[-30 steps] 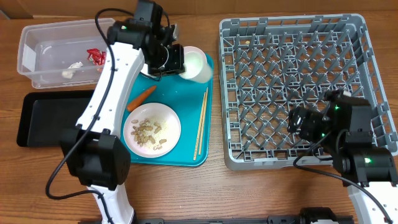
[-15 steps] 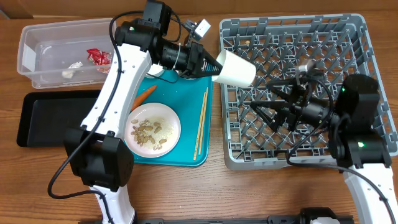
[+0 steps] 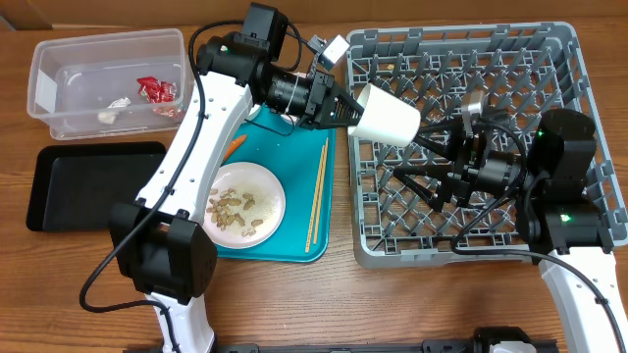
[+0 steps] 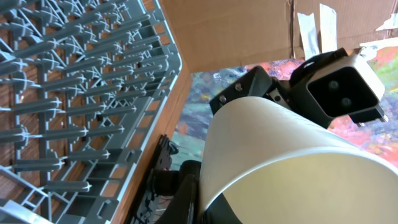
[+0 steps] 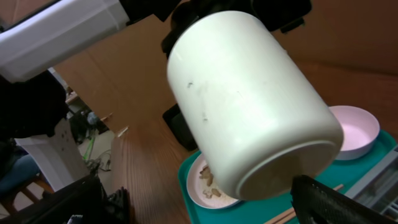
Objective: Sort waste into correct bins and load items into the dishwasher
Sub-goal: 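Hand the paper cup from the left gripper to the right gripper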
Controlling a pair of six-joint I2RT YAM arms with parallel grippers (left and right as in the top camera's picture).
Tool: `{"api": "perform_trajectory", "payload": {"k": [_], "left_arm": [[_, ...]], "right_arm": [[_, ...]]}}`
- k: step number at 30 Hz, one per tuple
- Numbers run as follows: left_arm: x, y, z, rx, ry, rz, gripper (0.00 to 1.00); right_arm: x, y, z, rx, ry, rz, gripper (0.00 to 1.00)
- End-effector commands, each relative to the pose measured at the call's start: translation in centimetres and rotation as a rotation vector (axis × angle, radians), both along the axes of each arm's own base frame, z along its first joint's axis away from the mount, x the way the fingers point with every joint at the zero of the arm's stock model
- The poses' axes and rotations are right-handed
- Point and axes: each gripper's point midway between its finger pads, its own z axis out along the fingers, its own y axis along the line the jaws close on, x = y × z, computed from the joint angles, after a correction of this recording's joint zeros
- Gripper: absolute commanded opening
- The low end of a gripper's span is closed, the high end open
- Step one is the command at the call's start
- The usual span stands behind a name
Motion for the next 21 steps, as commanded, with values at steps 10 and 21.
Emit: {"api": "perform_trajectory", "payload": {"k": [10, 21], "left_arm": [[-1.9, -1.6, 1.7, -0.066, 0.030, -0.067, 0.04], [-1.9, -1.6, 1.6, -0.062, 0.028, -0.065, 0.04]], "right_arm": [[2.8, -1.1, -0.4, -0.070, -0.030, -0.149, 1.00], [2.7, -0.6, 1.5, -0.039, -0.141, -0.096, 1.00]]}}
